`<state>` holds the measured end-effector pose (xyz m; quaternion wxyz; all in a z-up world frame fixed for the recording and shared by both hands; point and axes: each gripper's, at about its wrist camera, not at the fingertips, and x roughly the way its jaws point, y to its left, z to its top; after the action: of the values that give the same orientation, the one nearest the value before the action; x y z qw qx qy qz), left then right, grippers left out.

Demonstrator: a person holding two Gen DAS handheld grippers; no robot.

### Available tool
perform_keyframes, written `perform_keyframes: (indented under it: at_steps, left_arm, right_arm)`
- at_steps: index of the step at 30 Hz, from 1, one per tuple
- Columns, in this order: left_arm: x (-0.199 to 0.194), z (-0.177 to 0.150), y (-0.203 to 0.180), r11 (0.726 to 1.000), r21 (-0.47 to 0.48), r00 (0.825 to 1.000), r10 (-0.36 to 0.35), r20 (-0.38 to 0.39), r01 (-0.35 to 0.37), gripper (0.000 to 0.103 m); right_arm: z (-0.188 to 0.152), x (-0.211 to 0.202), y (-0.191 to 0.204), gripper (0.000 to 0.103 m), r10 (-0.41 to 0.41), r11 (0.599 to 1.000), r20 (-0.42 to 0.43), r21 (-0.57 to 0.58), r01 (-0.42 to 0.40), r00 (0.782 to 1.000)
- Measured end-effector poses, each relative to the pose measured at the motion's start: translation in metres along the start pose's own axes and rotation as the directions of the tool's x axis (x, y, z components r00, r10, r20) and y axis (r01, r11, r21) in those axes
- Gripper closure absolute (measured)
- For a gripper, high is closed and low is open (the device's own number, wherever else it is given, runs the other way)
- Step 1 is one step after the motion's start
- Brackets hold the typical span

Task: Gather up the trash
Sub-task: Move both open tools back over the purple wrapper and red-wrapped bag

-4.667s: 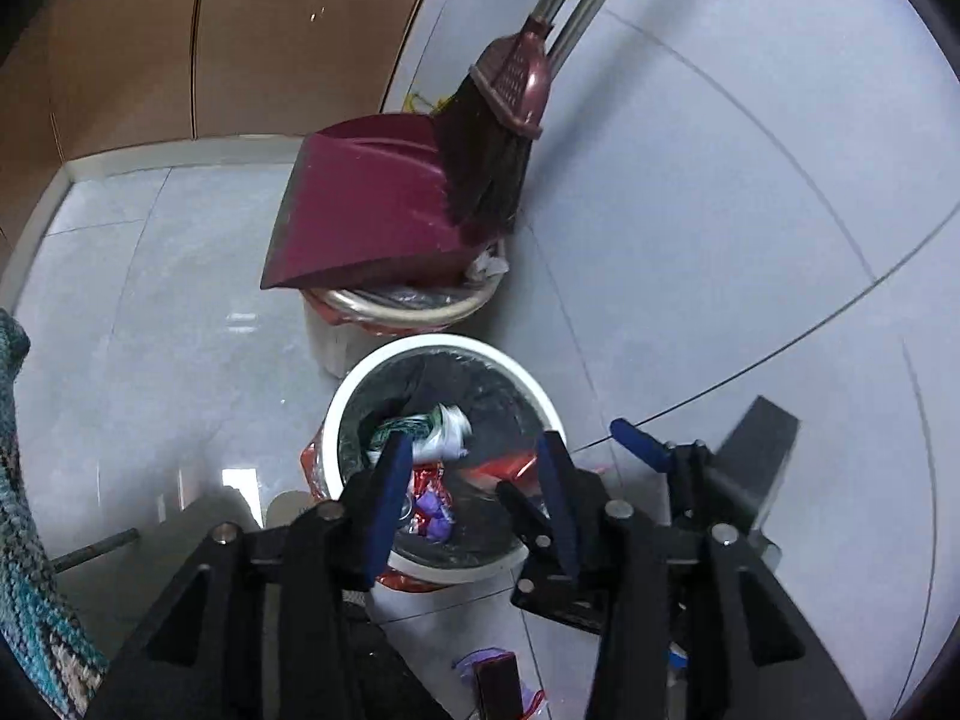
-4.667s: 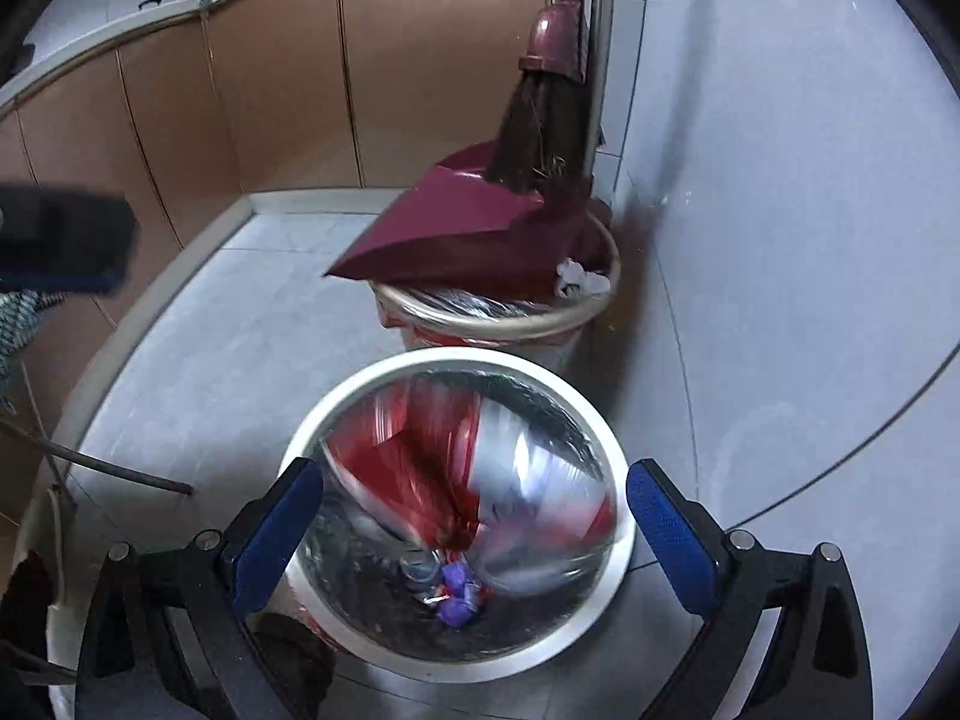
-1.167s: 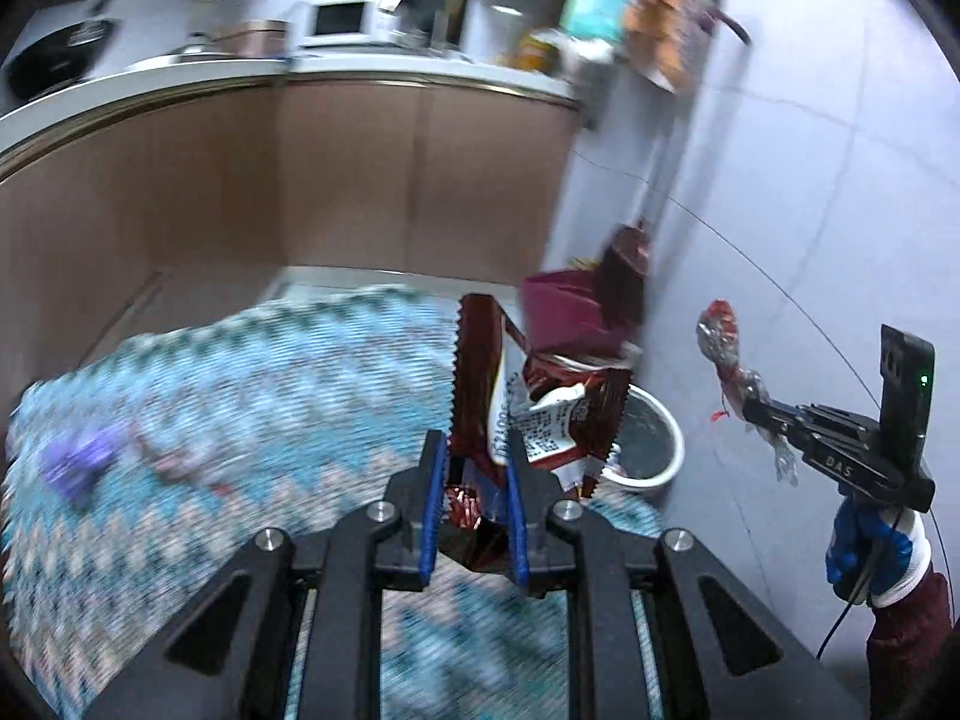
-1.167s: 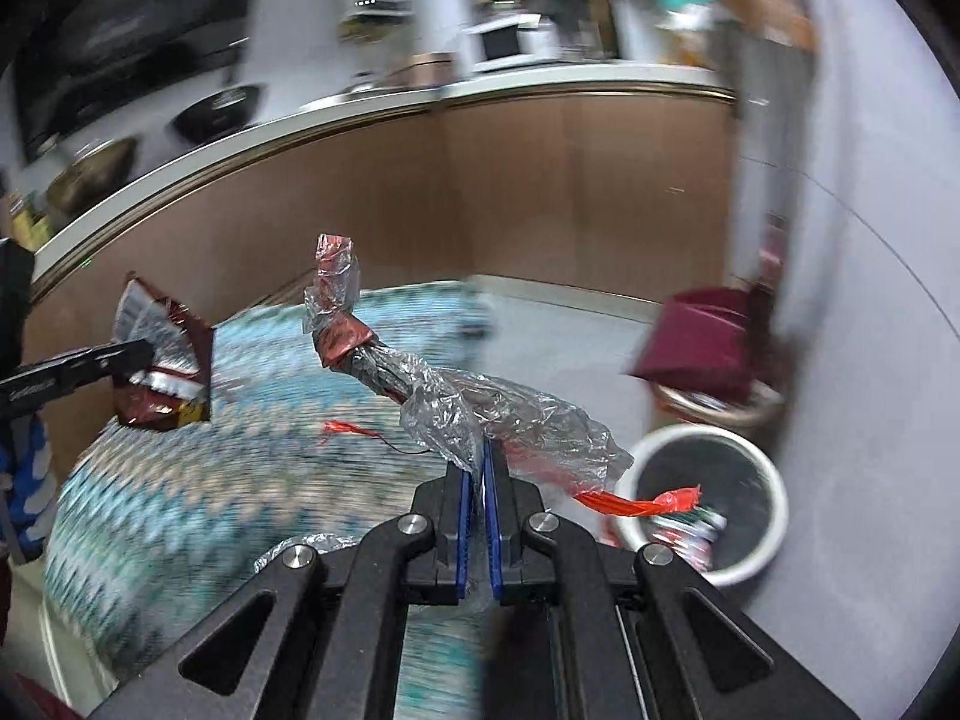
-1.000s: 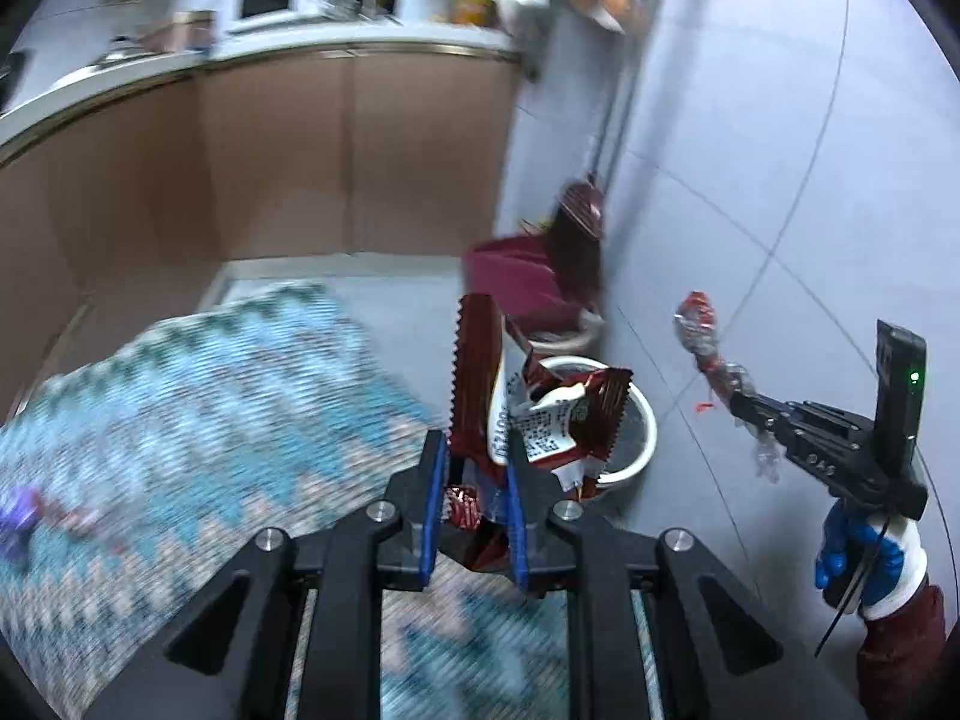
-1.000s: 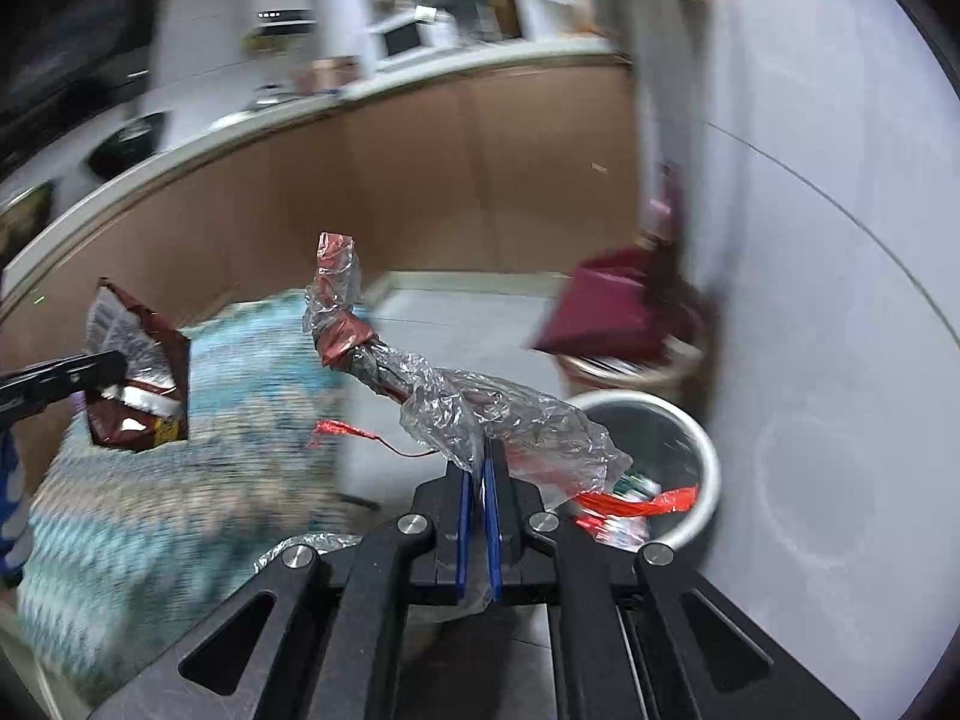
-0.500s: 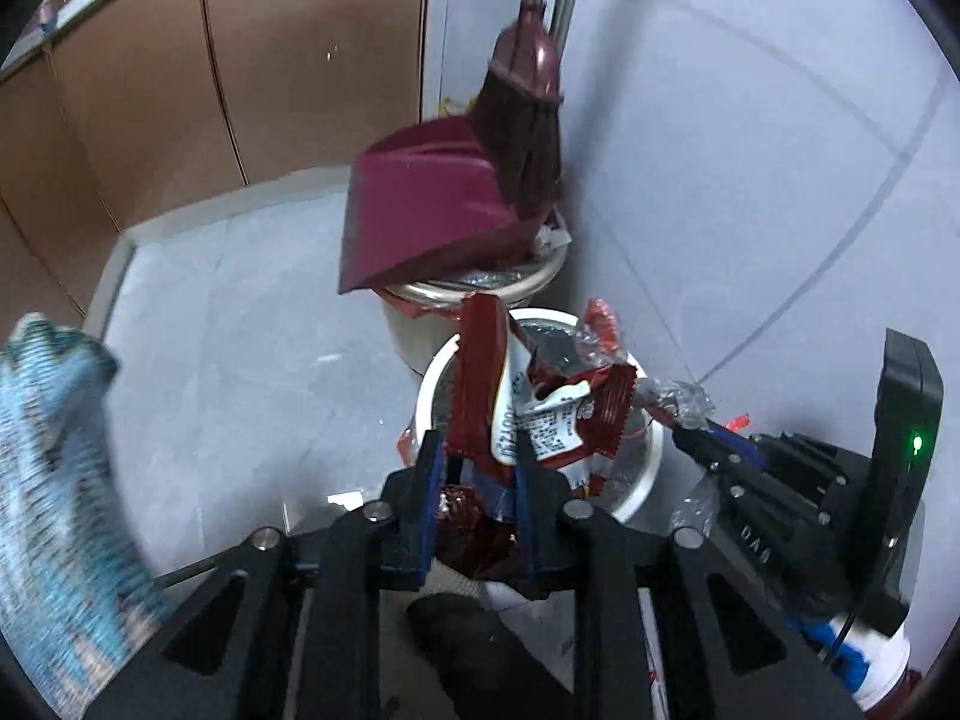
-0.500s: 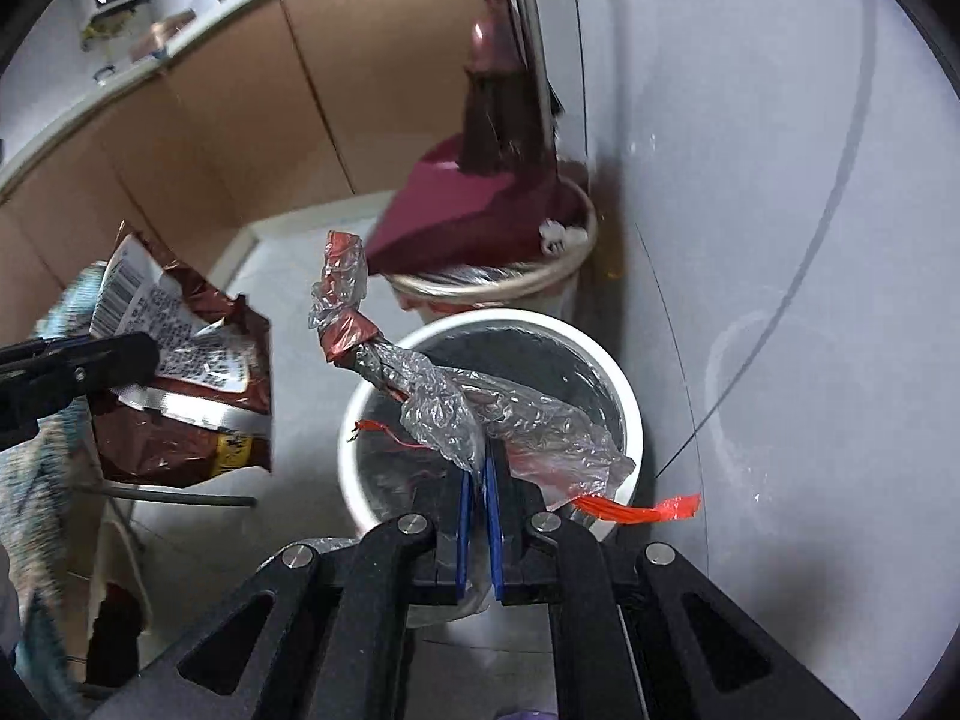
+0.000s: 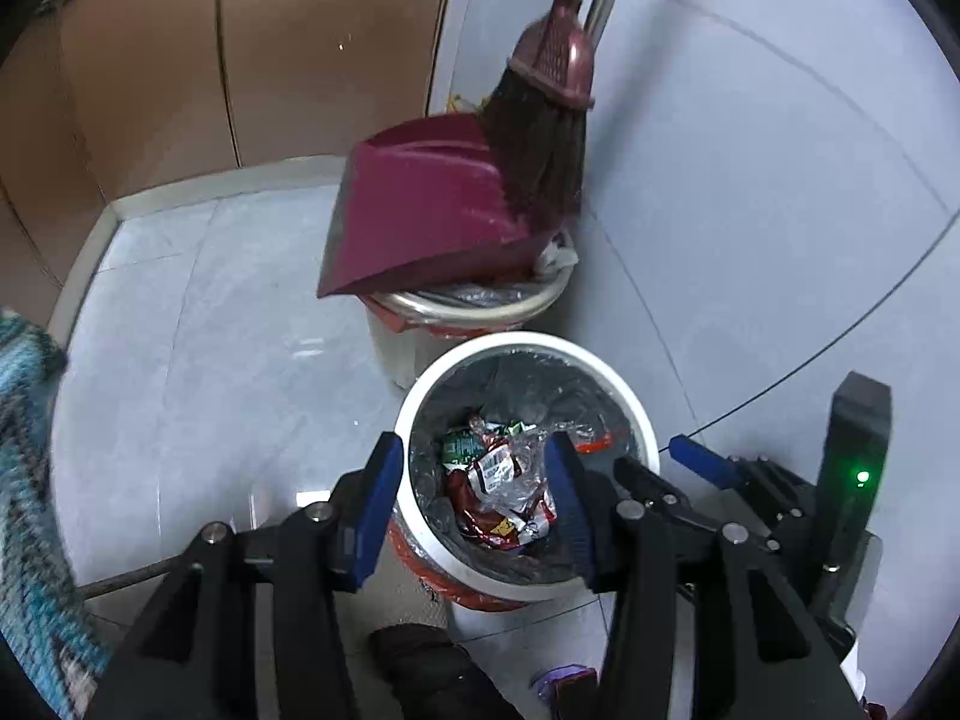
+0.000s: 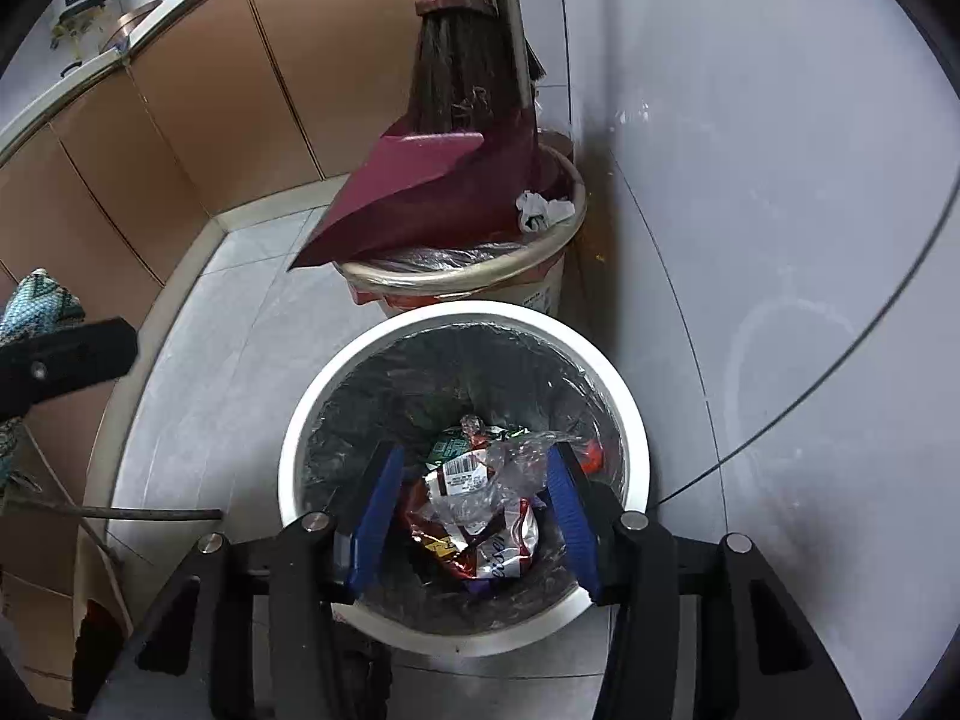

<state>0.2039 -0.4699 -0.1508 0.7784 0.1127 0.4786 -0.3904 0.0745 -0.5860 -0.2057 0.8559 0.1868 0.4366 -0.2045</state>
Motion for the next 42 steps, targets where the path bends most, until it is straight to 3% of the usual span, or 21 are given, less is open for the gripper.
perform_keyframes:
  at_steps: [7,12,19,23,30,42]
  left_arm:
    - [-0.081,-0.019,-0.004,1.000,-0.003,0.993,0.005,0.121,-0.005,0.056]
    - [-0.154,-0.052,-0.009,0.998,0.026,0.975,0.045,0.216,-0.052,0.056]
    - [-0.248,-0.114,0.004,0.985,0.024,0.931,0.153,0.332,-0.171,0.048]
    - [-0.294,-0.150,0.022,0.966,0.004,0.892,0.237,0.385,-0.258,0.043]
    - [-0.350,-0.202,0.057,0.945,-0.051,0.846,0.314,0.430,-0.324,0.043]
    - [-0.391,-0.252,0.120,0.914,-0.175,0.800,0.405,0.442,-0.366,0.043]
  right_arm:
    - [-0.008,-0.067,0.029,0.050,0.011,1.000,0.086,-0.031,-0.008,0.996]
    - [-0.020,-0.137,0.057,0.048,0.026,0.996,0.170,-0.083,-0.012,0.985]
    - [-0.043,-0.225,0.096,0.044,0.092,0.987,0.281,-0.150,-0.051,0.955]
    - [-0.060,-0.267,0.124,0.041,0.149,0.976,0.327,-0.203,-0.085,0.933]
    - [-0.082,-0.303,0.173,0.036,0.230,0.948,0.341,-0.290,-0.131,0.911]
    - [-0.097,-0.317,0.258,0.034,0.352,0.881,0.295,-0.426,-0.207,0.889]
